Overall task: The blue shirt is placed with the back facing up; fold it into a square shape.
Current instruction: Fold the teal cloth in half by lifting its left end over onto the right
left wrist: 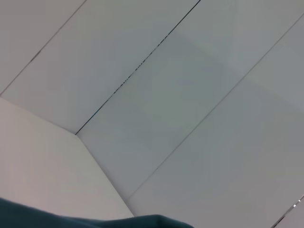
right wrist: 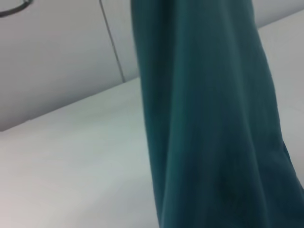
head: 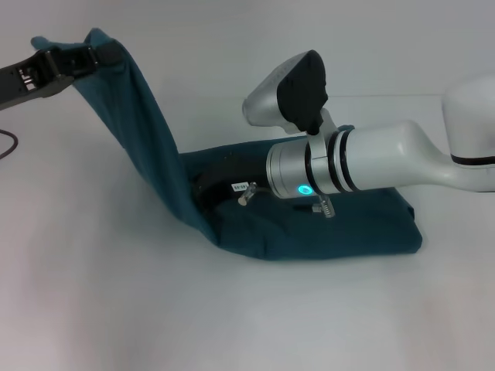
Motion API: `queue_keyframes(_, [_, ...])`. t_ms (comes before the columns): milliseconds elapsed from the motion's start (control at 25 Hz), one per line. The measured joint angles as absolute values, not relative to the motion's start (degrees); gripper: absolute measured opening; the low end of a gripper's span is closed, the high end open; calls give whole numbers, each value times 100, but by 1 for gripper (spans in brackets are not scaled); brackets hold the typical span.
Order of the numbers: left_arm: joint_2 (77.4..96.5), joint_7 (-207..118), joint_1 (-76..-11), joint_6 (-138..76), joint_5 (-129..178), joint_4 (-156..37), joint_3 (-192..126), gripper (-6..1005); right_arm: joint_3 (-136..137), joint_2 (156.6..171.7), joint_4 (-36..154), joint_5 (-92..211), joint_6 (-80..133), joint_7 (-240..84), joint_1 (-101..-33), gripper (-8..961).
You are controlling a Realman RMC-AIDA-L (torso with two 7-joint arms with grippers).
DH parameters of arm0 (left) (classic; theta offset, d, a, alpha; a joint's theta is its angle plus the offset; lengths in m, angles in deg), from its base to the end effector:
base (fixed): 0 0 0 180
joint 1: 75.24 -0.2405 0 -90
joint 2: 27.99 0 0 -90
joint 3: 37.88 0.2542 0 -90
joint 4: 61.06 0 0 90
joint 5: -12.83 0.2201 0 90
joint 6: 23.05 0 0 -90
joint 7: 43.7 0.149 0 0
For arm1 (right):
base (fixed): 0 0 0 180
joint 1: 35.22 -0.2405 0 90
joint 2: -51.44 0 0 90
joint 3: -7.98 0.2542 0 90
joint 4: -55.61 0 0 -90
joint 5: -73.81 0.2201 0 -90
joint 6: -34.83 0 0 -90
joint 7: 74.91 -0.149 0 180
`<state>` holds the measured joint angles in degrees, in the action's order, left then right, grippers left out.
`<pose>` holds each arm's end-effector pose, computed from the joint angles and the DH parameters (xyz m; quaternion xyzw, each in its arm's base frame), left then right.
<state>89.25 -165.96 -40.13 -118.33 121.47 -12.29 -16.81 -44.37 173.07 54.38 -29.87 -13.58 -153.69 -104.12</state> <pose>-0.2331 0.3787 0.1035 -0.7823 -0.4421 -0.4197 0.1282 0.1183 0.4173 -0.1500 -0.9599 0.2151 0.1322 0.1219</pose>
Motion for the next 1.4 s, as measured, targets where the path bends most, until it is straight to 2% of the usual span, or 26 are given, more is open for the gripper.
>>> queue_keyframes(240, [8891,-16561,-4026,-11777,12141,-1252,-1679,16,-4360,17299,5472,-2977,-1192,-15367,-10247,1])
queue_keyframes(400, [8911,-16489,-3973,-11775,12129,-1376,-1669,16,-4242,17252,5885,-2976,-1165,-15433,-9710,1])
queue_keyframes(680, [9075,-16422,-3891,-11779,12008,-1473,-1330,17,-4186,17165,7250,-2968,-1602,-16096,-8461,2])
queue_keyframes(840, [9300,-16235,-3770,-11683,11820,-1631,-1121,17,-4186,17114,8317,-2966,-1935,-16670,-7608,3])
queue_keyframes(960, [9522,-15943,-3559,-11487,11746,-1890,-983,16,-4185,16982,8922,-2978,-2152,-17083,-7107,3])
queue_keyframes(1000, [9522,-15943,-3559,-11487,11746,-1890,-983,16,-4180,16912,9096,-2980,-2224,-17201,-6934,4])
queue_keyframes(1080, [9630,-15309,-3109,-11012,11467,-2874,-734,16,-4159,16804,9258,-2973,-2362,-17302,-6722,4])
queue_keyframes(1400, [9664,-12458,-1899,-9319,10349,-6117,-988,17,-3940,16366,9493,-3040,-2748,-17367,-6136,5])
